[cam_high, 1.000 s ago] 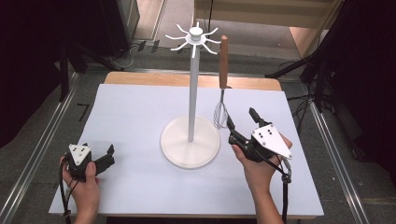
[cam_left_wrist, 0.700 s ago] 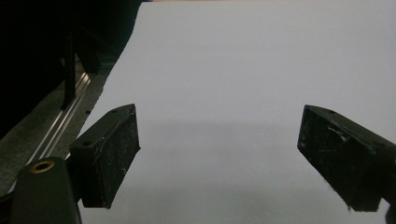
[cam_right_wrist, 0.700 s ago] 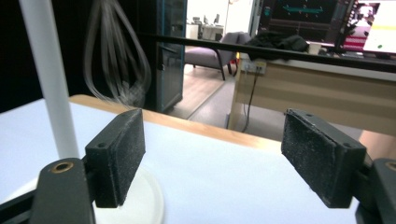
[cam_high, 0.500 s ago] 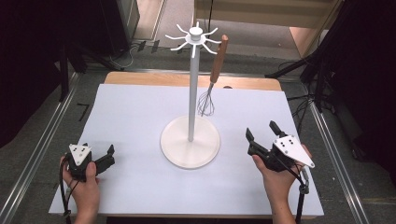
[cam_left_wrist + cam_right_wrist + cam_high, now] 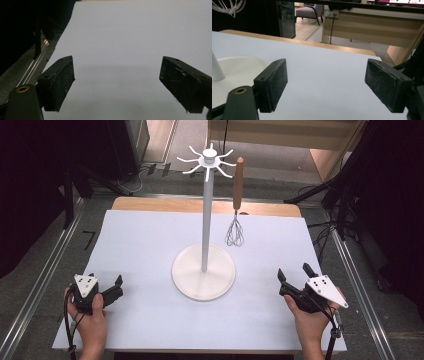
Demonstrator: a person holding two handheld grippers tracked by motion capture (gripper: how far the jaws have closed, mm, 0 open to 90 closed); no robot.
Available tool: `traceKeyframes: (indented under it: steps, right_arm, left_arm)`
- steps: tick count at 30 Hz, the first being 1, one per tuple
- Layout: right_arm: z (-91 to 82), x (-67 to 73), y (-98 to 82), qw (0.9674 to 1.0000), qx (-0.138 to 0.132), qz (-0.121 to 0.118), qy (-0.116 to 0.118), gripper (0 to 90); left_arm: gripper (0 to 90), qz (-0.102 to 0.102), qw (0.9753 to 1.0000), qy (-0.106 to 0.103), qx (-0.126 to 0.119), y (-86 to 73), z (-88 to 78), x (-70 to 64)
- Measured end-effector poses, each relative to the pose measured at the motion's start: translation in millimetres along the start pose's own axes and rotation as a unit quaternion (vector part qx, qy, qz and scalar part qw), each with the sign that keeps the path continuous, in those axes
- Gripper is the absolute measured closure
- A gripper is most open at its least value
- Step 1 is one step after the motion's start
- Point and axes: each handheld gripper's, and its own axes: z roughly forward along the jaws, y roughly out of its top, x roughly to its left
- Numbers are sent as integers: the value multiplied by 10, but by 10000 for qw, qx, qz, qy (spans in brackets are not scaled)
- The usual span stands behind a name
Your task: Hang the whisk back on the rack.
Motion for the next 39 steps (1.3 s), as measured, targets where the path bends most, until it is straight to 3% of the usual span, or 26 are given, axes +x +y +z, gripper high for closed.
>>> traceKeyframes:
  steps: [26,35,39]
  right_arm:
    - [-115,-358,-408,9975,588,229,-304,125]
    - [-166,-450,-487,9957,832,286,-291,0]
    - [-213,-503,-510,9955,861,307,-269,0]
  left_arm:
    - [135,-17,10000,2,-9,0,0,0]
    - [135,-28,10000,-7,-11,0,0,3]
    - [135,-30,10000,-8,-13,0,0,2]
